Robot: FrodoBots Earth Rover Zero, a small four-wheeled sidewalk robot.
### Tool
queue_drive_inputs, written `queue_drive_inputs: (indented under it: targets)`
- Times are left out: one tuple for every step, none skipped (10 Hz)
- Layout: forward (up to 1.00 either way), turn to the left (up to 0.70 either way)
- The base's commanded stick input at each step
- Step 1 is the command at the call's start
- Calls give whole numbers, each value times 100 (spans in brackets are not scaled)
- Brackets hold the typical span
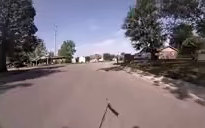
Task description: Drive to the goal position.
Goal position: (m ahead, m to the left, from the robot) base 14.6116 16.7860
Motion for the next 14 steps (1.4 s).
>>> queue_drive_inputs:
  targets:
    - [69,3]
    - [69,3]
    - [69,3]
    - [69,3]
    - [69,3]
    - [69,3]
    - [69,3]
    - [69,3]
    - [69,3]
    - [69,3]
    - [69,3]
    - [69,3]
    - [69,3]
    - [69,3]
